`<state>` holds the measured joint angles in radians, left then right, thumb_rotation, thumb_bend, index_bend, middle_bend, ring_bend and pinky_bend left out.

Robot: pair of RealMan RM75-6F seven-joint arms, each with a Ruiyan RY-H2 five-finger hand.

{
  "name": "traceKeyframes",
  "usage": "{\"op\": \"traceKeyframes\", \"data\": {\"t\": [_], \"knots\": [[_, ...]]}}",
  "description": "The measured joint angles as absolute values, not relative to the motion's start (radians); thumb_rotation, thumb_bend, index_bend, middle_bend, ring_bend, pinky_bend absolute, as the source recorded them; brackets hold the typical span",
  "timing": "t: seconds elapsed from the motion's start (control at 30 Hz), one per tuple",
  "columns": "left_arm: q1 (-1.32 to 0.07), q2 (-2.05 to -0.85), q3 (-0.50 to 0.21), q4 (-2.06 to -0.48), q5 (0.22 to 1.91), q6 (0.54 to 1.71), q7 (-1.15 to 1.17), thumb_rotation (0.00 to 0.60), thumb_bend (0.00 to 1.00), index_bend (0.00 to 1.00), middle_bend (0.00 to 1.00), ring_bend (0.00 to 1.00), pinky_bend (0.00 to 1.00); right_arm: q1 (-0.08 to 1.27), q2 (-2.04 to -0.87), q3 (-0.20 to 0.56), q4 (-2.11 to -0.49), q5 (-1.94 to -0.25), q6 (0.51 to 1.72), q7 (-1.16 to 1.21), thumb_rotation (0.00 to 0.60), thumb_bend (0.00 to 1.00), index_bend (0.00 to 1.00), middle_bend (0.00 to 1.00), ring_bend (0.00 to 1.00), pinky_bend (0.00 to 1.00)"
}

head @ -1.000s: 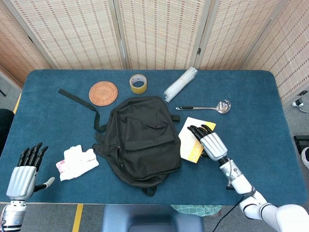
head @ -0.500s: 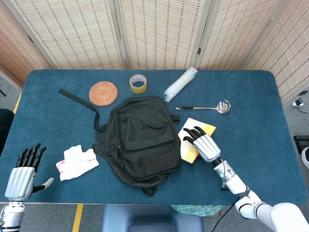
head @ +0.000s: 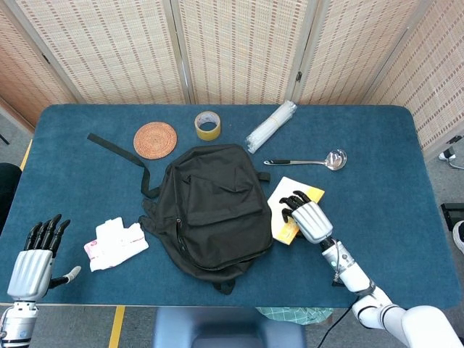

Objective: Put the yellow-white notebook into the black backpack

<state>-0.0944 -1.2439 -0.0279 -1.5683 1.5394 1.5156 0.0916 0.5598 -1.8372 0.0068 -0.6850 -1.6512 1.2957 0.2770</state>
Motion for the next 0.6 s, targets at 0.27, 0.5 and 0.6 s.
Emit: {"op": "traceKeyframes", "data": {"t": [0.27, 0.5, 0.6], "knots": [[-0.107, -1.234, -0.033, -1.573, 1.554, 1.511, 0.091, 0.600, 0.20, 0.10, 0.05, 0.07, 0.00, 0.550, -1.831, 0.003, -0.642, -1.659, 1.348, 0.294, 0.600, 0.49, 0.70, 0.39, 0.37, 0.24], [-0.153, -1.213, -0.039, -1.579, 1.594, 1.477, 0.095, 0.600, 0.20, 0.10, 0.05, 0.07, 0.00, 0.530, -1.804, 0.015, -0.619, -1.660, 1.438, 0.302, 0.600, 0.54, 0.75, 0.43, 0.42, 0.28], [-0.187, -1.199, -0.046, -1.586, 1.615, 1.448, 0.098, 0.600, 0.20, 0.11, 0.05, 0.07, 0.00, 0.517, -1.786, 0.029, -0.619, -1.657, 1.503, 0.303, 0.600, 0.55, 0.77, 0.43, 0.43, 0.28]]}}
